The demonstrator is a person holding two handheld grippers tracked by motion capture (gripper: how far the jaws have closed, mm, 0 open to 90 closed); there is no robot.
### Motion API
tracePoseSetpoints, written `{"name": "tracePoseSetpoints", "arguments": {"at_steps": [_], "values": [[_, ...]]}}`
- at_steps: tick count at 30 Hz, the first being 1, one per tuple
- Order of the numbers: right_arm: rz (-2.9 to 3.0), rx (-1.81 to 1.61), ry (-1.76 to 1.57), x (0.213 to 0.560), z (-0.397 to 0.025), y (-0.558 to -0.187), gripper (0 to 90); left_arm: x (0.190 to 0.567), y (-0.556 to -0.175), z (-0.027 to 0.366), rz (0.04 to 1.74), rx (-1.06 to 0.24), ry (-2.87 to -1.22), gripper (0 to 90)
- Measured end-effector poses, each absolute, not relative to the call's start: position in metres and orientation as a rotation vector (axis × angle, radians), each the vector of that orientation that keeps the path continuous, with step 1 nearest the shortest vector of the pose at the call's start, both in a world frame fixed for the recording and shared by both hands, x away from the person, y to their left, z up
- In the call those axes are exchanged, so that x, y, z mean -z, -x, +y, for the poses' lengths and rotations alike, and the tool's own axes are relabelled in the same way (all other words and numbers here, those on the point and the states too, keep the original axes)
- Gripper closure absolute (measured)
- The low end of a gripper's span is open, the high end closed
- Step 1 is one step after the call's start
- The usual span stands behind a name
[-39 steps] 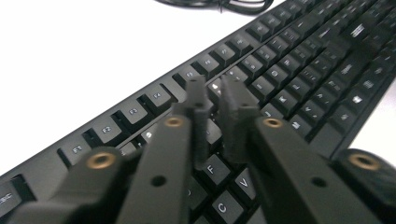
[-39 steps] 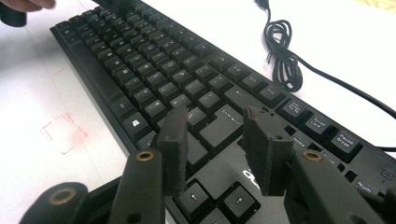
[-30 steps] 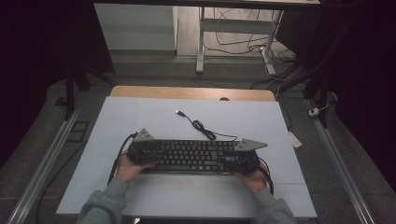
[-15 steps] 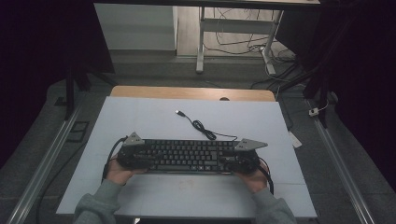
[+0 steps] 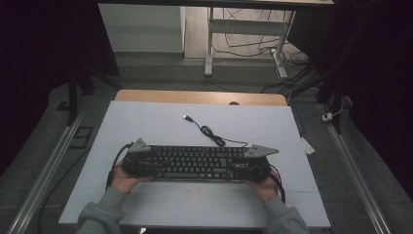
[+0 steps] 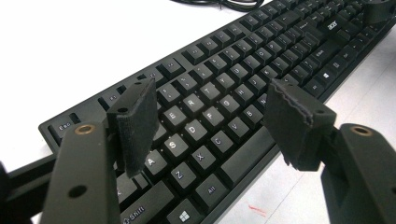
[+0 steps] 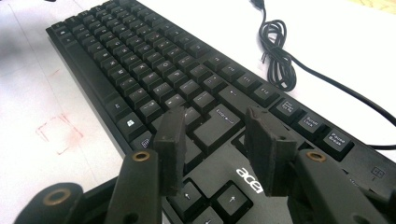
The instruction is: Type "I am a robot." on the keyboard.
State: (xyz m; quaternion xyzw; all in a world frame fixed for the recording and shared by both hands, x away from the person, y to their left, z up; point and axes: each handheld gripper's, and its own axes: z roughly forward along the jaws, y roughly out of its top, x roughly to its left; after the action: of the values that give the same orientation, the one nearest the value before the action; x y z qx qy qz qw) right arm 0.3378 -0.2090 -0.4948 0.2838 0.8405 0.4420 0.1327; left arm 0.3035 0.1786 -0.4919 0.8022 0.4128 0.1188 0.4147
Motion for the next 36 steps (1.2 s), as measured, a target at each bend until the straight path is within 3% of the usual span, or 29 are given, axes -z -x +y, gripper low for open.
{"name": "tracePoseSetpoints", "arguments": {"at_steps": [19, 22, 28, 36], "values": [[2.468, -1.328, -0.802, 0.489, -0.18, -0.34, 60.5, 0.495, -0.305, 0.175, 1.035, -0.295, -2.04, 33.7], [2.499, -1.329, -0.789, 0.49, -0.171, -0.341, 66.6, 0.496, -0.305, 0.175, 1.036, -0.294, -2.043, 33.6], [2.586, -1.284, -0.732, 0.494, -0.151, -0.342, 89.0, 0.496, -0.305, 0.174, 1.031, -0.294, -2.049, 33.5], [2.636, -1.239, -0.666, 0.5, -0.127, -0.342, 89.6, 0.496, -0.305, 0.174, 1.031, -0.296, -2.051, 33.4]]}}
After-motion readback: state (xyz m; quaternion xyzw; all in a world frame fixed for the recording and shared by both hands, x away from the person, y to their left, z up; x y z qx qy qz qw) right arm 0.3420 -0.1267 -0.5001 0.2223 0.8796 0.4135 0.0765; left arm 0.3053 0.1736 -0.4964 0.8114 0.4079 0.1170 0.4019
